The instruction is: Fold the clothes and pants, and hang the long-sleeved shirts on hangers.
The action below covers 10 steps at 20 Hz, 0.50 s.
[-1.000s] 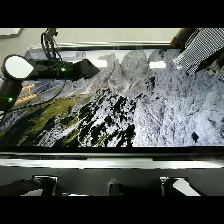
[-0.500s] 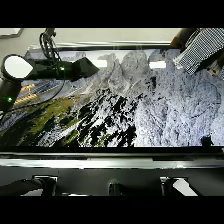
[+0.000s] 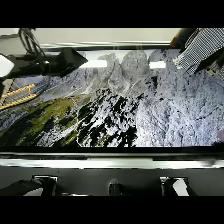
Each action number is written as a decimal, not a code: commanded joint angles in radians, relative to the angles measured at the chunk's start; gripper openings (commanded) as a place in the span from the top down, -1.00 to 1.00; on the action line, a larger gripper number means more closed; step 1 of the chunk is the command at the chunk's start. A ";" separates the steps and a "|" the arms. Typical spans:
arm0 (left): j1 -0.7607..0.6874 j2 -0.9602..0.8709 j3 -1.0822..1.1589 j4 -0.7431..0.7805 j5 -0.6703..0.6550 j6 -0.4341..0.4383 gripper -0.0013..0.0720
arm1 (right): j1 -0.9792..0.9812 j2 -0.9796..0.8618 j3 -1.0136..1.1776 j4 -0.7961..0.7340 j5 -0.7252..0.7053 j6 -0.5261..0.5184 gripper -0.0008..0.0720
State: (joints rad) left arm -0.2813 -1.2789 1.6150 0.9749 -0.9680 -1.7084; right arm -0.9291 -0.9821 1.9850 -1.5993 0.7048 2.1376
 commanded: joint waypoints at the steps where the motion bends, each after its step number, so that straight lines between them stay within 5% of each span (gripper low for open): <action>1: 0.021 0.056 0.000 0.064 -0.060 -0.006 -0.72 | 0.164 -0.091 0.000 0.665 -0.016 -0.414 -0.74; 5: 0.029 0.121 0.000 0.250 -0.200 -0.006 -0.72 | 0.603 -0.238 0.000 0.544 0.293 -0.706 -0.74; 10: 0.030 0.231 -0.095 0.546 -0.311 -0.006 -0.72 | 0.909 -0.312 -0.103 0.201 0.800 -0.739 -0.73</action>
State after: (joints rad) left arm -0.2543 -1.1095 1.5768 1.3334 -1.2137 -1.7134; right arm -0.1909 -1.2556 1.9472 -1.2465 1.2068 1.4727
